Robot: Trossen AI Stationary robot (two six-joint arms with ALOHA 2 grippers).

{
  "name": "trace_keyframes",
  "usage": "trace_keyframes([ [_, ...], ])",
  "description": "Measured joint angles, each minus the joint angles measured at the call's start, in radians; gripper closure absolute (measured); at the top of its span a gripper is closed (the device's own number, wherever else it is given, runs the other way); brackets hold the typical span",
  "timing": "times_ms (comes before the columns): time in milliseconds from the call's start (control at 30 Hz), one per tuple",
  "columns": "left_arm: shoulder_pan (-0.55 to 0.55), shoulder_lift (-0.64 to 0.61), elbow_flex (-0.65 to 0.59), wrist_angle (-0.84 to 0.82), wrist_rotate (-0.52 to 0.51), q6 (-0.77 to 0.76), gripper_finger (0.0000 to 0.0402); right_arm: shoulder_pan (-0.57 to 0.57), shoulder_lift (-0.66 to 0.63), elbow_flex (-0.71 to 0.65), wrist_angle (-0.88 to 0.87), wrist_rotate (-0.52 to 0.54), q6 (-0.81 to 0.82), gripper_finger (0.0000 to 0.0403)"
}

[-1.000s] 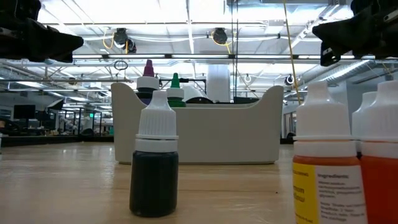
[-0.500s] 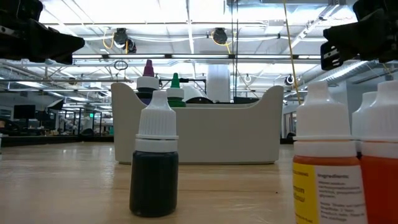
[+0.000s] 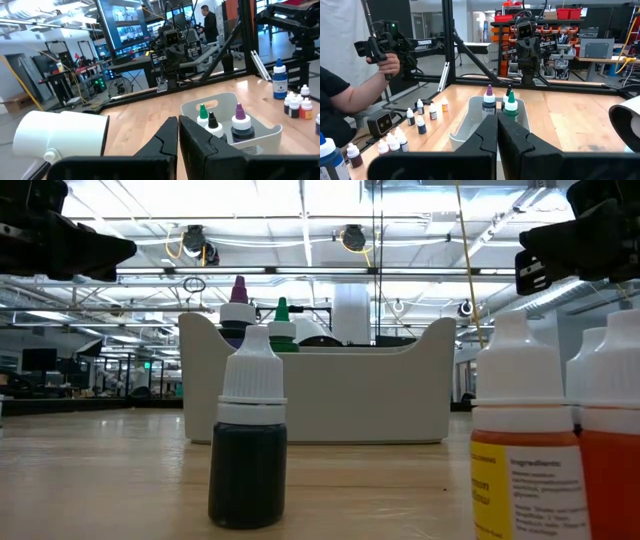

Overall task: Pick & Place food coloring
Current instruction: Put the big blue food coloring bottle into the gray bin

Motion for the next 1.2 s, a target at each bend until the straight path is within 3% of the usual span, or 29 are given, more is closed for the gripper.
trace_keyframes([
  [533, 0.0, 0.0, -0.001, 0.006, 0.0, -0.05, 0.0378, 0.025, 0.064, 0.029, 0.057, -0.05, 0.002, 0.0403],
  [600, 0.0, 0.0, -0.001, 0.006, 0.0, -0.044, 0.0378, 0.063, 0.111, 0.057, 0.068, -0.039, 0.004, 0.0403],
  [767, 0.0, 0.0, -0.001, 0.006, 0.0, -0.057, 0.0378, 0.195, 0.292, 0.142, 0.108, 0.101, -0.028, 0.0403],
  [1033, 0.0, 0.0, -0.001, 0.006, 0.001, -0.057, 0.0378, 0.38, 0.583, 0.373, 0.111, 0.201, -0.084, 0.0402],
  [1200, 0.0, 0.0, -0.001, 0.007, 0.001, -0.055, 0.0378, 0.484, 0.743, 0.526, 0.023, 0.243, -0.078, 0.0376],
])
